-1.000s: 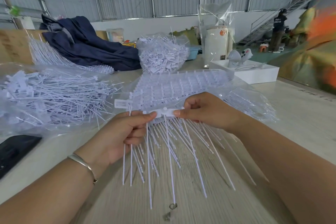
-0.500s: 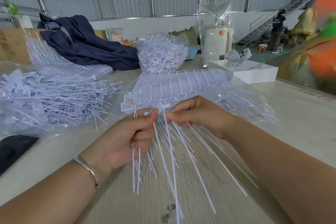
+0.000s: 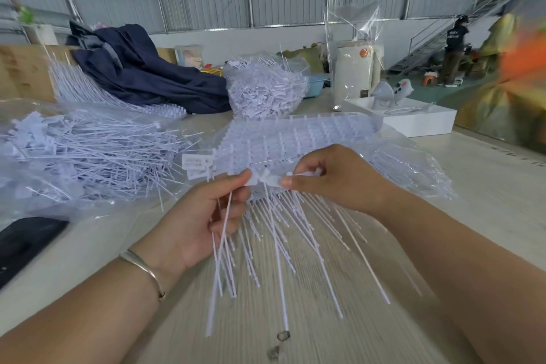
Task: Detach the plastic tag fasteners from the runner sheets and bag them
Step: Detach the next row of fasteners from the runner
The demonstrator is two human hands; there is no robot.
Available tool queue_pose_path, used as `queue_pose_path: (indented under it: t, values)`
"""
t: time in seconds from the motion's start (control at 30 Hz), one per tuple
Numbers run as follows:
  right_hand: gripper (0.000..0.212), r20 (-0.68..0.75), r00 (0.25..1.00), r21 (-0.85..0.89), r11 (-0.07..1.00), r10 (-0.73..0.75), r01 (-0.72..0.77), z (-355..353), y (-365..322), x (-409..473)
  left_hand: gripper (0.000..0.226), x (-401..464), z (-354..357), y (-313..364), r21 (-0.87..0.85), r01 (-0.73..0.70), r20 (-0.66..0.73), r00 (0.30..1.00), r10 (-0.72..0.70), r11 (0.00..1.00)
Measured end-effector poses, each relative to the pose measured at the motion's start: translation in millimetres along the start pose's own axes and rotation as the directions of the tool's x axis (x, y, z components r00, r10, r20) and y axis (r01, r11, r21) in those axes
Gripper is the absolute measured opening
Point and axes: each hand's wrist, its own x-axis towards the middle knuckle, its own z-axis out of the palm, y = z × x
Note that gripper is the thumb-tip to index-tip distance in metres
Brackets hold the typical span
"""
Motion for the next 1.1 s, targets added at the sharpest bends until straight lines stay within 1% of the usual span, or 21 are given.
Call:
queue_pose_path:
  t: [0.1,0.23,0.33,0.4,0.47,0.53,0.63,0.7,0.77,0.8,0.87,0.9,0.93,0.97,1.0,1.03,1.07,1.1]
  values:
    - [0.033,-0.003,1.0,-0.029,0.999,0.02,-0.02,-5,1,0,0.022,2,-2,-2,0.094,0.012,0.001,1.0,-0.012,0.996]
    - [0.022,0.044,0.997,0.079,0.995,0.064,-0.067,-6,0,-2,0.025,2,-2,-1,0.164,0.013,-0.023,1.0,-0.01,0.986]
    - [0.025,0.062,0.995,0.114,0.99,0.073,-0.08,-5,-2,-3,0.027,1,0,-1,0.213,0.003,-0.062,0.998,0.01,0.977]
    - [0.03,0.065,0.994,0.103,0.991,0.082,-0.089,-4,-3,-3,0.027,0,2,-2,0.268,-0.051,-0.096,0.992,0.079,0.962]
    - [0.033,0.049,0.994,0.043,0.994,0.097,-0.099,-2,-5,-3,0.033,-1,5,-3,0.295,-0.126,-0.124,0.978,0.168,0.947]
    - [0.034,0.03,0.995,-0.012,0.996,0.094,-0.094,-1,-6,-3,0.038,-1,9,-4,0.333,-0.167,-0.141,0.964,0.224,0.928]
    - [0.038,0.028,0.997,-0.049,0.996,0.07,-0.069,2,-8,-4,0.036,-1,11,-6,0.465,-0.205,-0.157,0.938,0.308,0.861]
    - [0.041,0.038,0.997,-0.082,0.995,0.065,-0.062,2,-10,-4,0.033,0,12,-8,0.515,-0.222,-0.153,0.926,0.344,0.828]
    - [0.044,0.059,0.996,-0.134,0.989,0.063,-0.055,3,-12,-5,0.027,-1,14,-9,0.553,-0.224,-0.156,0.918,0.364,0.803]
    - [0.044,0.071,0.996,-0.17,0.984,0.061,-0.048,3,-13,-5,0.021,-1,13,-9,0.593,-0.224,-0.169,0.905,0.391,0.774]
    - [0.044,0.1,0.994,-0.222,0.975,0.052,-0.028,3,-15,-7,0.017,2,8,-10,0.728,-0.18,-0.226,0.848,0.479,0.661]
    - [0.044,0.11,0.993,-0.226,0.974,0.046,-0.02,2,-16,-7,0.019,4,3,-9,0.766,-0.147,-0.264,0.816,0.514,0.626]
    - [0.043,0.109,0.993,-0.21,0.978,0.038,-0.014,1,-15,-8,0.023,5,-2,-8,0.755,-0.125,-0.311,0.796,0.519,0.644]
    - [0.042,0.097,0.995,-0.175,0.984,0.03,-0.013,-1,-14,-7,0.027,4,-7,-5,0.689,-0.125,-0.352,0.803,0.481,0.714]
    - [0.041,0.078,0.997,-0.134,0.991,0.021,-0.01,-3,-12,-7,0.032,3,-11,-1,0.573,-0.134,-0.376,0.833,0.405,0.809]
    - [0.042,0.051,0.999,-0.101,0.995,0.008,-0.003,-5,-10,-6,0.036,3,-14,1,0.443,-0.136,-0.372,0.871,0.32,0.886]
    - [0.042,0.024,1.0,-0.089,0.996,-0.006,0.008,-5,-8,-5,0.04,3,-14,3,0.343,-0.129,-0.352,0.901,0.254,0.93]
    - [0.041,0.004,1.0,-0.091,0.996,-0.016,0.016,-5,-6,-4,0.041,4,-13,3,0.291,-0.106,-0.331,0.921,0.204,0.951]
